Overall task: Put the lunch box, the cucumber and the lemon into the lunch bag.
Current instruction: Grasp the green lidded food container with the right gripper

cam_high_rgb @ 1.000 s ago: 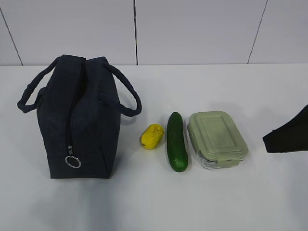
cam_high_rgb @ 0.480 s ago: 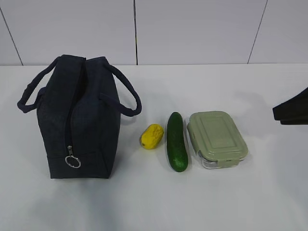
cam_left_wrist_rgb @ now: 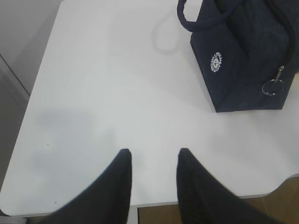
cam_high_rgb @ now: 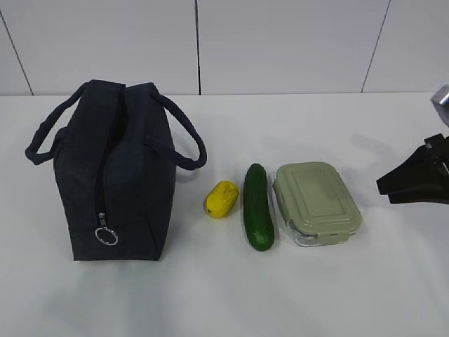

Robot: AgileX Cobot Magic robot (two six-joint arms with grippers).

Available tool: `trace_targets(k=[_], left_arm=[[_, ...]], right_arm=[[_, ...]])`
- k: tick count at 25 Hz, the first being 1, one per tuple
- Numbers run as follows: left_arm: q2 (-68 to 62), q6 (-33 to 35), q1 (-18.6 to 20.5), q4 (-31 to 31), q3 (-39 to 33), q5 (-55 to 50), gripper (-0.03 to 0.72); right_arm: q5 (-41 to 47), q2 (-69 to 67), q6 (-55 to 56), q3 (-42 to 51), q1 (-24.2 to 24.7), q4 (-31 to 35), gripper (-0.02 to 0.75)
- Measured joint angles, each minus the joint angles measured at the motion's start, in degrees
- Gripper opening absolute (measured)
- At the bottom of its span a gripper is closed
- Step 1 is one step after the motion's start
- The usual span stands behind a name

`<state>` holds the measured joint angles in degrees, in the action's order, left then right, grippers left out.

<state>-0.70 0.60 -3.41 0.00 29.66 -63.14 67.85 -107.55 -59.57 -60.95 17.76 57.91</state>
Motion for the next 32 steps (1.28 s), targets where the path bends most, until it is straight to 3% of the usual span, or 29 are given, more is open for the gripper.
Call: trace_targets(k=[4, 8, 32], left_arm=[[0.00, 0.00, 0.00, 0.00, 0.00, 0.00, 0.237], [0.00, 0.00, 0.00, 0.00, 0.00, 0.00, 0.237], [0.00, 0.00, 0.00, 0.00, 0.00, 0.00, 0.236]], right_arm=[[-0.12, -2.98, -3.37, -1.09, 0.00, 3.57, 0.547], [-0.23, -4.58, -5.19, -3.29, 0.00, 5.69, 0.656], [-0.66, -19.55, -9.18, -13.96, -7.52, 5.84, 0.648]])
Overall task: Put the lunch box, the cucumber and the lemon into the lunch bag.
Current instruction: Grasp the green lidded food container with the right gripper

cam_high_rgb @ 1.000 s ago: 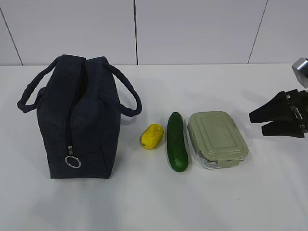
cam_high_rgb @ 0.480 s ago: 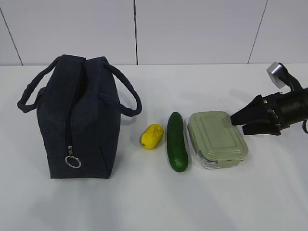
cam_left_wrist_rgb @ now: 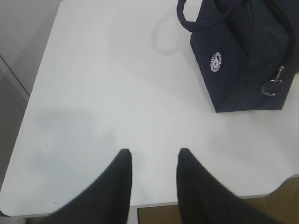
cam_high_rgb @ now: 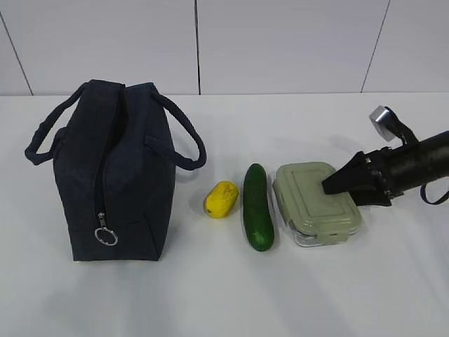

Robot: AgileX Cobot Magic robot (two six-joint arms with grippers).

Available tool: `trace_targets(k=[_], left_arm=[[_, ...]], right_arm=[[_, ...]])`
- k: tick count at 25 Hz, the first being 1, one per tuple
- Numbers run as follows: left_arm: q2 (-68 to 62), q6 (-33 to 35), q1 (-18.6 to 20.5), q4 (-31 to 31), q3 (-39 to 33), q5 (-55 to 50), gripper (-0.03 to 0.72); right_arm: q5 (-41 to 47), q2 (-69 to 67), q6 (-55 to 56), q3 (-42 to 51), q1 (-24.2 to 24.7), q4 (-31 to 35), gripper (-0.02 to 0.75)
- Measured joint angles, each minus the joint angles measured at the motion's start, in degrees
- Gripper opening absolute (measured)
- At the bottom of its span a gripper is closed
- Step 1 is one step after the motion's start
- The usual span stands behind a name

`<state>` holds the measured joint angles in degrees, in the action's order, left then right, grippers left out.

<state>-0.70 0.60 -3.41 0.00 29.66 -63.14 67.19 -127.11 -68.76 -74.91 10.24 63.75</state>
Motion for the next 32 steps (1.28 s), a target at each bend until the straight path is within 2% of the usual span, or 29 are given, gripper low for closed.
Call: trace_targets(k=[5, 20, 32], left_arm=[[0.00, 0.00, 0.00, 0.00, 0.00, 0.00, 0.236], [0.00, 0.00, 0.00, 0.00, 0.00, 0.00, 0.236], [0.00, 0.00, 0.00, 0.00, 0.00, 0.00, 0.236]], right_arm=[[0.02, -1.51, -0.19, -0.40, -2.02, -0.22, 0.647], [1.37, -2.83, -0.19, -1.13, -2.04, 0.49, 0.622], [2.31, -2.83, -0.07, -1.36, -2.04, 1.62, 0.438]])
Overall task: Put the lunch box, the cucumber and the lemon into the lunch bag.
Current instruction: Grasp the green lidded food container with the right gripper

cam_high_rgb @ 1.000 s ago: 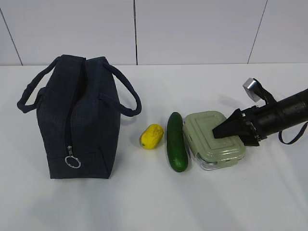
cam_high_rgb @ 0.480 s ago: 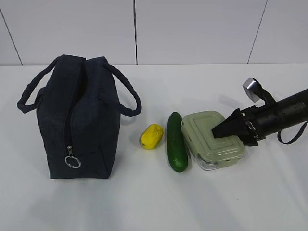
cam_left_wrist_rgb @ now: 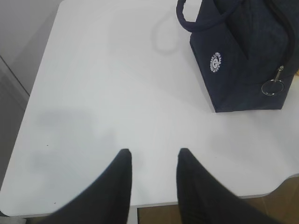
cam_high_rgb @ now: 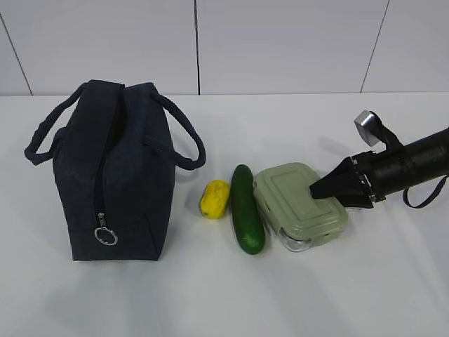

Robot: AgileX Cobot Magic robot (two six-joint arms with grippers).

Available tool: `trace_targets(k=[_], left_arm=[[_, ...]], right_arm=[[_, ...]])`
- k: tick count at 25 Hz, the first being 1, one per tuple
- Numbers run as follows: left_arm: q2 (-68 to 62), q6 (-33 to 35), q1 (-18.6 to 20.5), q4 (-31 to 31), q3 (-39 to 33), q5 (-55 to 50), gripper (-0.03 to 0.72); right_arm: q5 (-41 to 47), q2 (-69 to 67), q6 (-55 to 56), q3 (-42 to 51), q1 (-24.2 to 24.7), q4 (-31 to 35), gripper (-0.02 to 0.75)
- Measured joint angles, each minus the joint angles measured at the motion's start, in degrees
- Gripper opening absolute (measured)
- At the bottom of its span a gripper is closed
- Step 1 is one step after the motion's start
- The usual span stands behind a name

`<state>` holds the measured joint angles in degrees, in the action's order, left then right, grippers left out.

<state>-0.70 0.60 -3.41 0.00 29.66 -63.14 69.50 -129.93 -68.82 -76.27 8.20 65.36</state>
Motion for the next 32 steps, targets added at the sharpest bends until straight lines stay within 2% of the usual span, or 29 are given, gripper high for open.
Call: trace_targets(k=[9, 12, 21, 24, 32], left_arm=[[-0.47, 0.90, 0.00, 0.00, 0.00, 0.00, 0.236], [-3.45, 2.29, 0.00, 2.74, 0.92, 0.00, 0.236], [-27.69, 5.78, 0.00, 13.26, 9.56, 2.15, 0.253], [-36.08, 9.28, 0.00, 16.87, 13.64, 3.74, 0.265], [-59.08, 17.19, 0.00, 27.03, 22.57, 4.90, 0.379]], right_arm=[[0.09, 0.00, 0.21, 0.00, 0.00, 0.00, 0.419], [0.12, 0.00, 0.42, 0.00, 0.00, 0.00, 0.417], [0.12, 0.00, 0.99, 0.00, 0.00, 0.00, 0.414], [0.23, 0.00, 1.16, 0.00, 0.00, 0.00, 0.413], [0.26, 0.00, 1.30, 0.00, 0.00, 0.00, 0.412]])
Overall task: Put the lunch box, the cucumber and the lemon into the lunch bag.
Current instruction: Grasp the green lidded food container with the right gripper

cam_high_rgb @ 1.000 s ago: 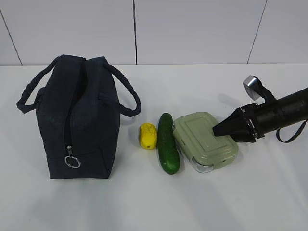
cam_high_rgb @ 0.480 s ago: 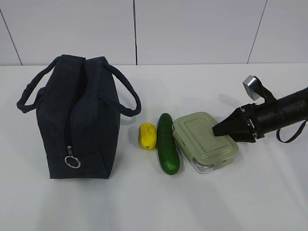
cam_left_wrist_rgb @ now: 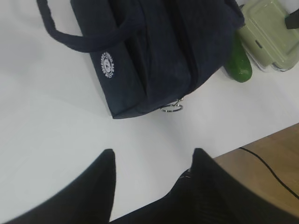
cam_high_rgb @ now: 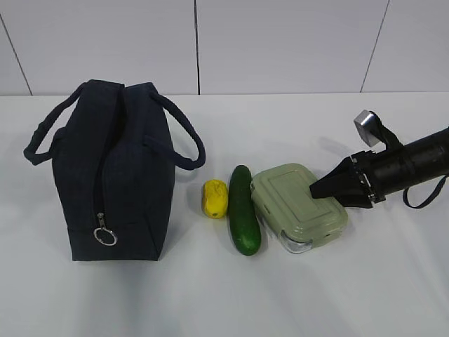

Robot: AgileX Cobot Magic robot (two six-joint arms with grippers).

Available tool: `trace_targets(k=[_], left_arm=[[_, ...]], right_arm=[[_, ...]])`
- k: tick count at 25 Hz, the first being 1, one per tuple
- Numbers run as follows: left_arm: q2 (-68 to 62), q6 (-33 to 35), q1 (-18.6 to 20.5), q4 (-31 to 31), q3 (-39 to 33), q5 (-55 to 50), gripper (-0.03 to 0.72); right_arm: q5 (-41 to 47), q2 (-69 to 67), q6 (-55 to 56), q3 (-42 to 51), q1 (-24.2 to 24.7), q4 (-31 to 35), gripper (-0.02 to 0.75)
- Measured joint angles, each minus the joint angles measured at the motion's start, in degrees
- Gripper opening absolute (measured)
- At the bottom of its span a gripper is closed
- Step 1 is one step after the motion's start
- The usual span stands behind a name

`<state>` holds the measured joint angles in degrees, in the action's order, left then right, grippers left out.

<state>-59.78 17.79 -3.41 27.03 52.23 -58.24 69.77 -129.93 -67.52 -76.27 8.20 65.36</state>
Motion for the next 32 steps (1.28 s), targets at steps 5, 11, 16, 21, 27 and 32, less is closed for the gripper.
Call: trace_targets(k=[5, 11, 16, 21, 27, 32], left_arm=[[-11.35, 2.54, 0.00, 2.87, 5.79, 1.24, 0.384], [-20.99, 5.71, -0.11, 6.75, 11.17, 3.83, 0.385], [-27.71, 7.60, -3.06, 7.26, 12.88, 5.07, 0.385], [-32.98, 7.12, -4.67, 6.71, 14.09, 6.30, 0.370], [-34.06, 5.72, -4.67, 4.10, 16.77, 6.18, 0.090], [-34.06, 3.96, -4.67, -0.89, 21.58, 3.47, 0.023]], right_arm=[[0.10, 0.00, 0.00, 0.00, 0.00, 0.00, 0.411], [0.10, 0.00, 0.04, 0.00, 0.00, 0.00, 0.410], [0.13, 0.00, 0.04, 0.00, 0.00, 0.00, 0.410], [0.13, 0.00, 0.13, 0.00, 0.00, 0.00, 0.410], [0.13, 0.00, 0.44, 0.00, 0.00, 0.00, 0.410], [0.13, 0.00, 0.50, 0.00, 0.00, 0.00, 0.410]])
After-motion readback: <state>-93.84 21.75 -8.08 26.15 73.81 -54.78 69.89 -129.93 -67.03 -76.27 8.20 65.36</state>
